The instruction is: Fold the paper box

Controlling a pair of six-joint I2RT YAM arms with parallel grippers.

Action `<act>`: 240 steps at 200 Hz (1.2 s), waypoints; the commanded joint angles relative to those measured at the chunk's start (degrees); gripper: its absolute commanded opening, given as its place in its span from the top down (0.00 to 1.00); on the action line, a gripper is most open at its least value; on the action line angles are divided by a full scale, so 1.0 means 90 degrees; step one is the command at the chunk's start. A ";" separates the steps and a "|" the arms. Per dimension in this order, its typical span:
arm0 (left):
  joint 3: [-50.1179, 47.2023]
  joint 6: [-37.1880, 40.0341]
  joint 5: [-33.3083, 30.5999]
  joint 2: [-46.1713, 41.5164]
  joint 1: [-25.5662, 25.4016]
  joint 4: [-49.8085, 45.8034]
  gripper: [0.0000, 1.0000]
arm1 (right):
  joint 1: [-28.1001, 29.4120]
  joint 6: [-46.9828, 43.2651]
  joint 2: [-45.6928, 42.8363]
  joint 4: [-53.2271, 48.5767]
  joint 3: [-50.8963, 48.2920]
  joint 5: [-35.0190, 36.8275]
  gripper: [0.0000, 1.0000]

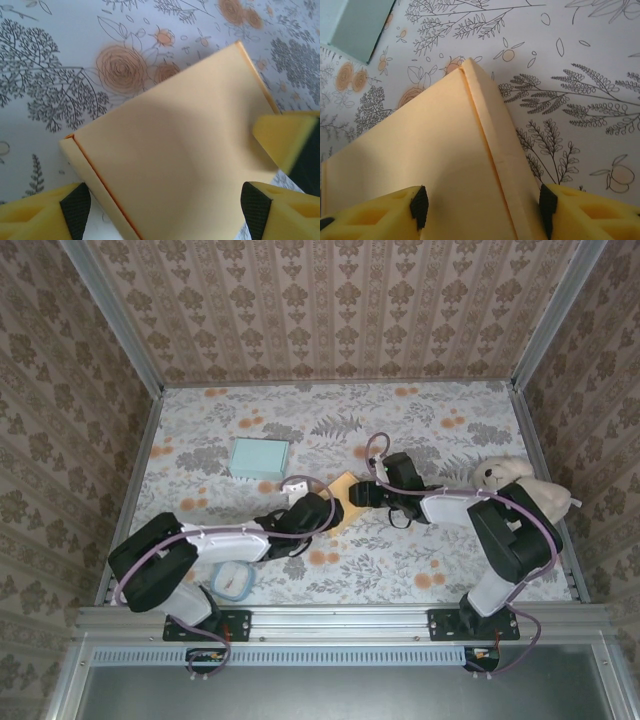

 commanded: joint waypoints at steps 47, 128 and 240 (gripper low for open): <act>0.1466 0.0884 0.0696 0.0610 0.0470 -0.0328 0.19 | 0.0046 0.1085 -0.0877 0.0475 -0.0311 0.0135 0.44; 0.3343 0.1461 0.1276 0.1962 0.1214 -0.0724 0.20 | -0.0135 0.1143 -0.0504 0.0906 0.0139 0.1256 0.44; 0.4063 0.1846 0.1185 0.2767 0.1808 -0.0924 0.13 | -0.0535 0.1085 0.0383 0.1125 0.0483 0.1691 0.24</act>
